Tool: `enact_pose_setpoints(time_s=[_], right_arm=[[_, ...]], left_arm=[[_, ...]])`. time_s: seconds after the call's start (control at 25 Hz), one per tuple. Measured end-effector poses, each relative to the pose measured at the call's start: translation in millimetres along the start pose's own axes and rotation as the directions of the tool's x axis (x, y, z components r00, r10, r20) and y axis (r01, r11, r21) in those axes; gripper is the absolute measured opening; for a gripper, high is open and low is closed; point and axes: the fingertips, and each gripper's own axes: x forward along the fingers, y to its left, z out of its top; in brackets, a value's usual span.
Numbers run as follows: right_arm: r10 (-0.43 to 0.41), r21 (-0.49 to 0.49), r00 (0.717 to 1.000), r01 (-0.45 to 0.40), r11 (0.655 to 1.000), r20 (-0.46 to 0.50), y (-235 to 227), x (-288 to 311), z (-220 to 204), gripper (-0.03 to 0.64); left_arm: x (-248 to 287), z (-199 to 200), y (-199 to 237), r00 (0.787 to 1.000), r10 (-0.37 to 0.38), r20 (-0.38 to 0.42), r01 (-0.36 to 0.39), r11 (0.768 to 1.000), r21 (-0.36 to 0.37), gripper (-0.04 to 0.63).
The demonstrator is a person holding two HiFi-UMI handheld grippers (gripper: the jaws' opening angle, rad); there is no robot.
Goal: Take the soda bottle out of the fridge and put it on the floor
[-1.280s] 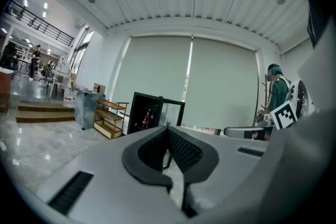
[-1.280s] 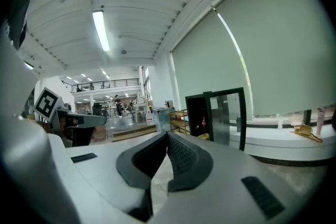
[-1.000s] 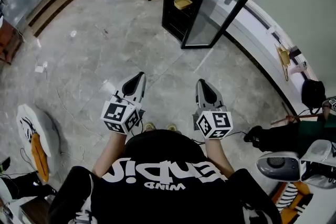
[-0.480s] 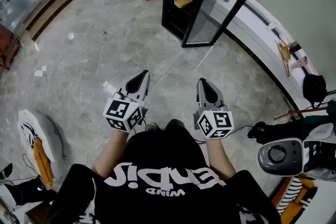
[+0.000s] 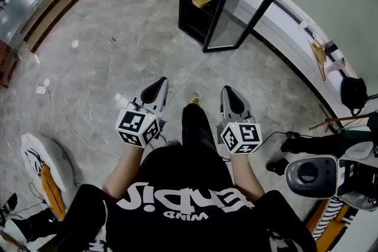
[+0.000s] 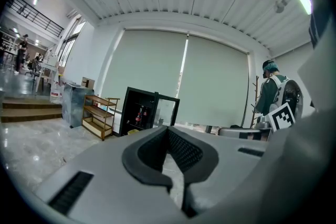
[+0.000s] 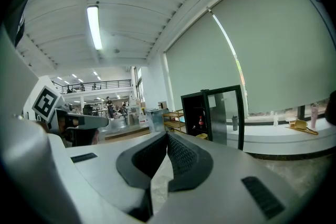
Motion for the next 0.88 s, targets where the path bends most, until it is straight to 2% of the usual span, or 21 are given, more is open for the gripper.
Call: enact_pose_setpoints(time_s=[0.48, 0.88], right_arm=[[0.003, 0.007, 1.0, -0.003, 1.0, -0.005, -25, 102, 12, 0.021], [0.041, -0.001, 0.999, -0.041, 0.999, -0.022, -77, 209, 50, 0.021]], left_arm=[[76, 22, 65, 1.0, 0.007, 0.002, -0.007, 1.0, -0.001, 0.006], [177, 61, 113, 0.999, 0.035, 0.008, -0.035, 0.999, -0.005, 0.006]])
